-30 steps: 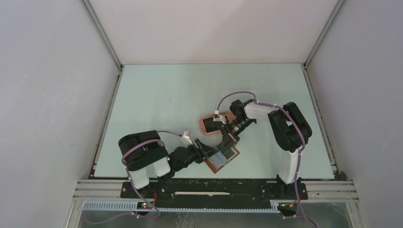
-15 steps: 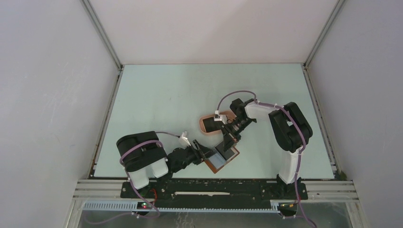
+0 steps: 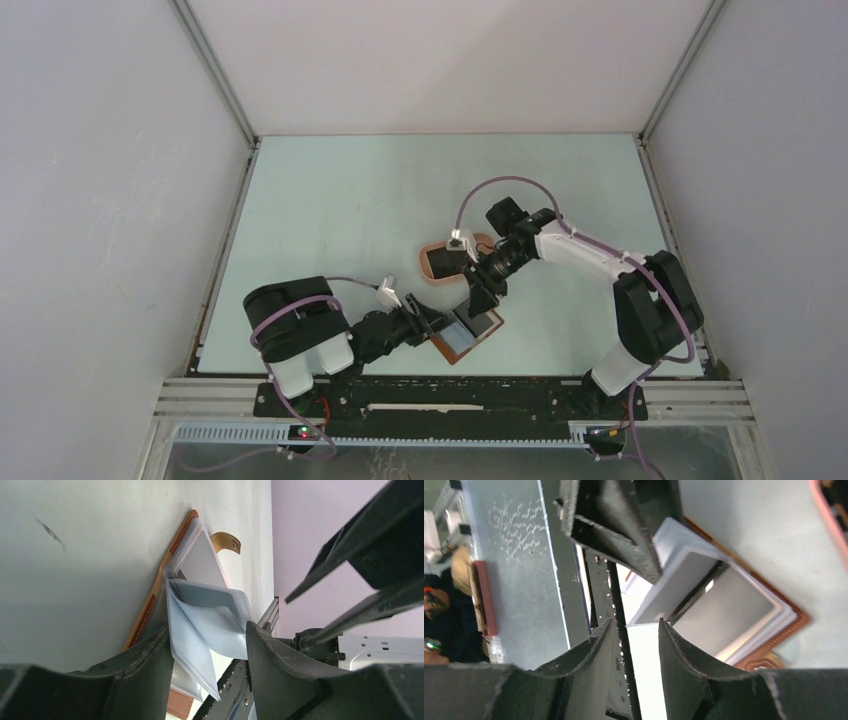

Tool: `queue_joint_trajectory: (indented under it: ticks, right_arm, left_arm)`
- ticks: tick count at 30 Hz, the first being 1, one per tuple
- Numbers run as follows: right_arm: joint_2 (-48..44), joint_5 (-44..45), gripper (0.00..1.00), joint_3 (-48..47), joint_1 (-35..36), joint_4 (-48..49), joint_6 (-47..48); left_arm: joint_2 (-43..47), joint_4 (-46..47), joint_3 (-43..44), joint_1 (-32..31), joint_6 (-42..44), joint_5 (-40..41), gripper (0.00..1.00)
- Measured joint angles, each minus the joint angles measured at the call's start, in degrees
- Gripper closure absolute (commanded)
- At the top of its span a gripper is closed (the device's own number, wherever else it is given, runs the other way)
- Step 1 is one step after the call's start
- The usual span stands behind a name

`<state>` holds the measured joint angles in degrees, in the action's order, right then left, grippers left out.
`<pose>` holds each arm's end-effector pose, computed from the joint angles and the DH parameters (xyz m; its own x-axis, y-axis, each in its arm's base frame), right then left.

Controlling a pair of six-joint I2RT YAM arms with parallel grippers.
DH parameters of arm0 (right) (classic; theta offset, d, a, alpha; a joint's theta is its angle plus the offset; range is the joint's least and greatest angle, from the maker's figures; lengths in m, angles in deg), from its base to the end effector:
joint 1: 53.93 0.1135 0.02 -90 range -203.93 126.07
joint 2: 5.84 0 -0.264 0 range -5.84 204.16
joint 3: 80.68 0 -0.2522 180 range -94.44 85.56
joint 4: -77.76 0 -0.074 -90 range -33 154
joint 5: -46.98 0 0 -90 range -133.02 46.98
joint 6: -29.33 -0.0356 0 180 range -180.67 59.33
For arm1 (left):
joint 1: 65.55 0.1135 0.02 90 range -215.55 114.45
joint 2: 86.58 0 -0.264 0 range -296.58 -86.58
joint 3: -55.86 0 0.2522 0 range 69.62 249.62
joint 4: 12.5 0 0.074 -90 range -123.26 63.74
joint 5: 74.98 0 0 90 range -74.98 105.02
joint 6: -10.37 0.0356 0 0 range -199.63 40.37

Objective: Put the credit cards into the card holder
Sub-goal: Turn over the card slot in the card holder.

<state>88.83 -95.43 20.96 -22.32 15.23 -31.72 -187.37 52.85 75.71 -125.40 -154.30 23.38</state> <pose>0.2425 0.1823 0.2119 -0.5131 -0.6625 -0.5457 -0.7985 0.1353 0.5866 0.1121 -0.1827 0.0944 -0.7929 -0.5346 -0.2923 0.0774 0.3875 -0.9186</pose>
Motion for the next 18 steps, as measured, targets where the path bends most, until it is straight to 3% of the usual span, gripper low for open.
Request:
queue_joint_trajectory:
  ticks: [3,9,18]
  right_arm:
    - [-3.3,0.9,0.60,2.5,3.0,1.2,2.4]
    - [-5.5,1.5,0.83,4.2,8.1,3.0,4.5]
    - [-2.7,4.0,0.86,4.3,12.0,5.6,3.7]
  left_arm:
    - [0.8,-0.1,0.0,0.0,0.0,0.0,0.42]
    - [1.5,-0.4,0.0,0.0,0.0,0.0,0.42]
    - [1.5,-0.4,0.0,0.2,0.0,0.0,0.42]
